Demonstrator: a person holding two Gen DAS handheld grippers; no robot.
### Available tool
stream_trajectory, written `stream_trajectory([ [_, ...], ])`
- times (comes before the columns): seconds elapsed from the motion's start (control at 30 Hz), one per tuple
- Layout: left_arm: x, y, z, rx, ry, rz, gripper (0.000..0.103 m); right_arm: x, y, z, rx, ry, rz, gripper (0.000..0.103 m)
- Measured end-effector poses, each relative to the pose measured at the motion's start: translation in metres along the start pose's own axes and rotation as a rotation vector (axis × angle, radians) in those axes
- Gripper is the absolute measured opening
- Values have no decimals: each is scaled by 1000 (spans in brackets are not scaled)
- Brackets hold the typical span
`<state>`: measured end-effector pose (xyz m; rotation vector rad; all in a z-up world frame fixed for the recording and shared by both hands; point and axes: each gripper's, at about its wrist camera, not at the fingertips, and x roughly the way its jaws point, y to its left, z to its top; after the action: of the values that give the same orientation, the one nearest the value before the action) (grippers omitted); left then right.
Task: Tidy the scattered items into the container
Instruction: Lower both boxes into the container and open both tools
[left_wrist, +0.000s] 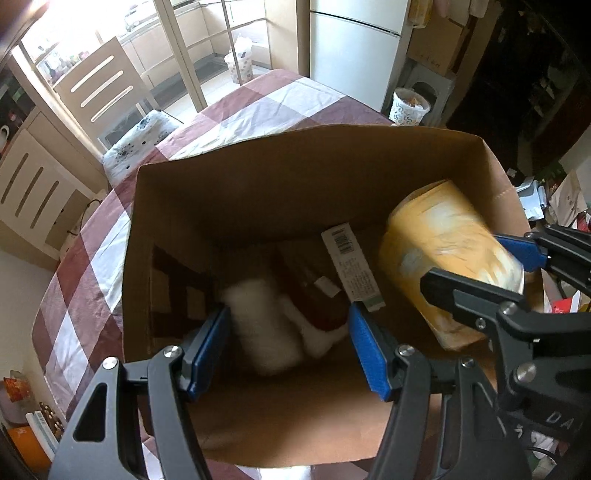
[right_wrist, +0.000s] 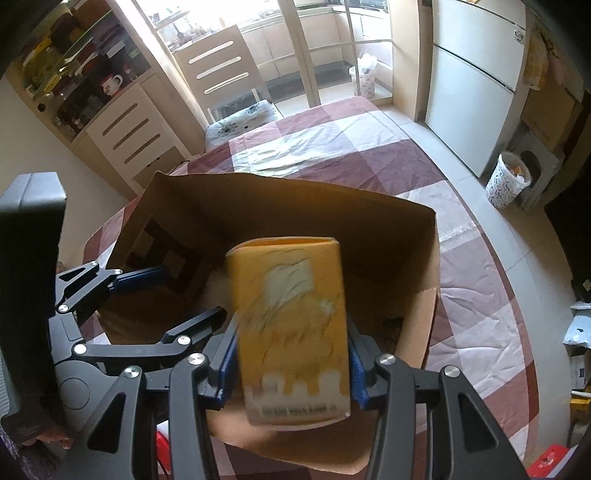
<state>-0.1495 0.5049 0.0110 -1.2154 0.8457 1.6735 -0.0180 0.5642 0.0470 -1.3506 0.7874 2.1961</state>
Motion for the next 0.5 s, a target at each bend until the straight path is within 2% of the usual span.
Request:
stream_trajectory([
  [0.5,-9,0,-11,-32,-8,-17,67,-12,-4,-1,44,14,28,49],
])
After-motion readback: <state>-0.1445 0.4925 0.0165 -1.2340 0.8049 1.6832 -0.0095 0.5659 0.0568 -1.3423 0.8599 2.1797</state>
